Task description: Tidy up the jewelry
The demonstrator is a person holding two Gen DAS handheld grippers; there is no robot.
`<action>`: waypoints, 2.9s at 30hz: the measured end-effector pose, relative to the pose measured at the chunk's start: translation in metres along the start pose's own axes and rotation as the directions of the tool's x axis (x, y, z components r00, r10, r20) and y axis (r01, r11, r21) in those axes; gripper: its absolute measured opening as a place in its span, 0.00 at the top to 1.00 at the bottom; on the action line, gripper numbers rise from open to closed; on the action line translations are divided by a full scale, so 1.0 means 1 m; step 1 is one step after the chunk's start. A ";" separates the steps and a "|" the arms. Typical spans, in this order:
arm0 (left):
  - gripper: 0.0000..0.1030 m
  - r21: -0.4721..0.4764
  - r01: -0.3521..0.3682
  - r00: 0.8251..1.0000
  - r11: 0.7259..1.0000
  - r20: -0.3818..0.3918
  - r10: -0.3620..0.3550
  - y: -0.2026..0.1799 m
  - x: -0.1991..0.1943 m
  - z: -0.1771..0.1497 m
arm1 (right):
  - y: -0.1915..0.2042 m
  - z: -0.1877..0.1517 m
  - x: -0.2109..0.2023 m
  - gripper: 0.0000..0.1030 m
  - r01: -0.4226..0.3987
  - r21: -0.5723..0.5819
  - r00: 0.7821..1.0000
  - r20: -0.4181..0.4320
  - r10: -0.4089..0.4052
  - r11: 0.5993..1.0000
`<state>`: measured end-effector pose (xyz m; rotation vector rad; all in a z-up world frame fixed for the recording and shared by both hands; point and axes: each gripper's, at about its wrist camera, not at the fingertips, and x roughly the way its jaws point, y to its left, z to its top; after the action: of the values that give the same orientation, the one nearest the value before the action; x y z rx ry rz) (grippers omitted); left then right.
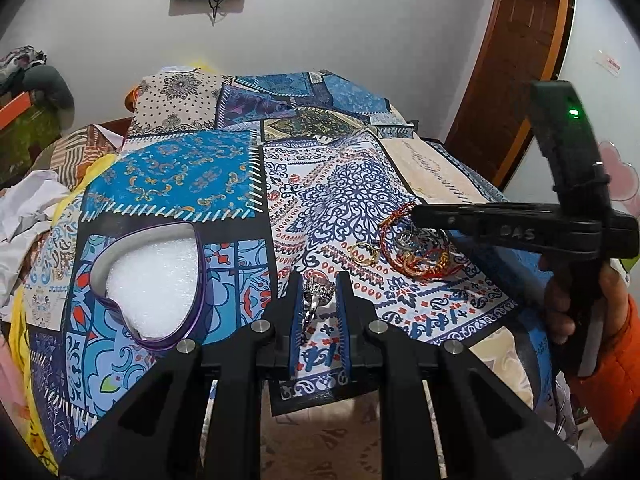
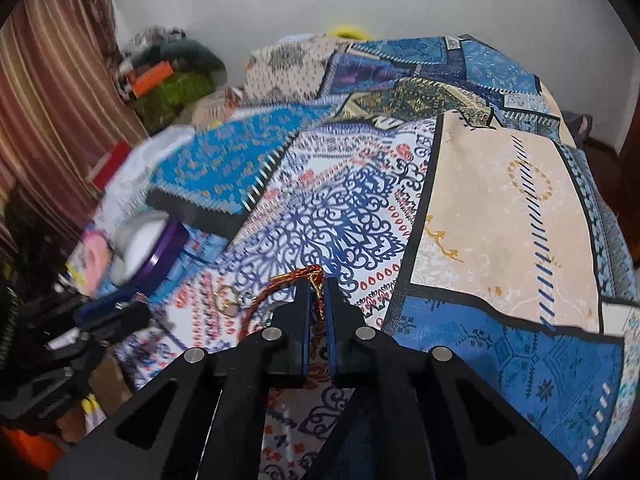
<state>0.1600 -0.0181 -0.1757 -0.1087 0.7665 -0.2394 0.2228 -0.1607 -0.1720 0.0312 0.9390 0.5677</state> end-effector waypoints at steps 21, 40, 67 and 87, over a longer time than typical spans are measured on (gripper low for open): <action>0.86 0.013 -0.040 0.998 0.999 0.045 0.040 -0.009 -0.029 0.001 | -0.001 -0.010 -0.016 0.78 0.020 0.071 0.999 -0.028 -0.018 0.997; 0.86 0.023 -0.092 0.994 0.996 0.069 0.090 -0.015 -0.051 -0.004 | 0.019 -0.023 -0.028 0.93 -0.001 0.036 0.999 0.034 0.000 0.999; 0.86 0.008 -0.113 0.991 0.994 0.075 0.112 -0.011 -0.063 -0.009 | 0.040 -0.033 0.000 0.76 0.097 -0.110 0.994 -0.035 -0.101 0.989; 0.86 0.014 -0.133 0.986 0.991 0.108 0.130 -0.014 -0.070 -0.004 | 0.039 -0.023 -0.053 0.94 0.116 -0.084 0.988 0.110 -0.106 0.990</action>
<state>0.1060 -0.0138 -0.1287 -0.0502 0.6618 -0.1151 0.1638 -0.1577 -0.1355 -0.0714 0.8068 0.4999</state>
